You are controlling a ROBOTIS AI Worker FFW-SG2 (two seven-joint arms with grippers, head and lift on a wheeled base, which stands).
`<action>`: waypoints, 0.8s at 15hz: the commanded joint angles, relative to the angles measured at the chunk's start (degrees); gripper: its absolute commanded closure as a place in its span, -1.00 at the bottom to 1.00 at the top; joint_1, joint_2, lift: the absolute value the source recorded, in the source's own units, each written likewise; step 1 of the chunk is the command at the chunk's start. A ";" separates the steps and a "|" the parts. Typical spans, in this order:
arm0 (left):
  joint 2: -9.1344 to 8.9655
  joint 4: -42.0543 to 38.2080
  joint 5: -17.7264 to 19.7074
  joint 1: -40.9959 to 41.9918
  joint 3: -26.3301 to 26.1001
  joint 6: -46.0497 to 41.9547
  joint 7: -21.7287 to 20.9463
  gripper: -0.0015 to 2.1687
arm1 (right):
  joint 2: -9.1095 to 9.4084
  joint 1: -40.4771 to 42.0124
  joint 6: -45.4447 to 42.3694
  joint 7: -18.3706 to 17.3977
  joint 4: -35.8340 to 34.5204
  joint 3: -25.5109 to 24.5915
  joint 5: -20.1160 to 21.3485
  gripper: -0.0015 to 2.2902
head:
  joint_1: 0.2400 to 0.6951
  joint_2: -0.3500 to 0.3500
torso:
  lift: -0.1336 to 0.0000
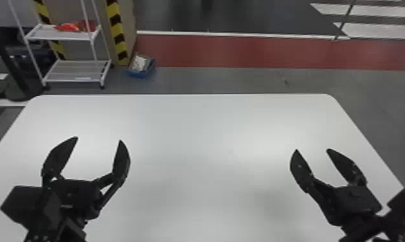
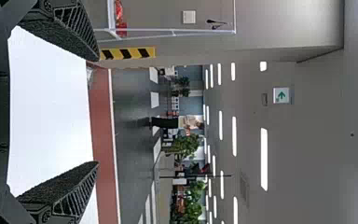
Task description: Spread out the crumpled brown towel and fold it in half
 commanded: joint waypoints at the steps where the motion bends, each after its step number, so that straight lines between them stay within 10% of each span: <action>1: 0.01 0.00 0.00 0.05 0.00 0.00 0.00 -0.91 | 0.00 0.00 -0.27 0.08 0.00 0.00 0.00 -0.86 | 1.00 -0.17 | -0.84; 12: 0.01 0.09 0.00 -0.04 0.00 0.00 0.00 -0.91 | 0.18 -0.09 -0.44 0.08 0.00 0.00 0.00 -0.86 | 1.00 -0.17 | -0.84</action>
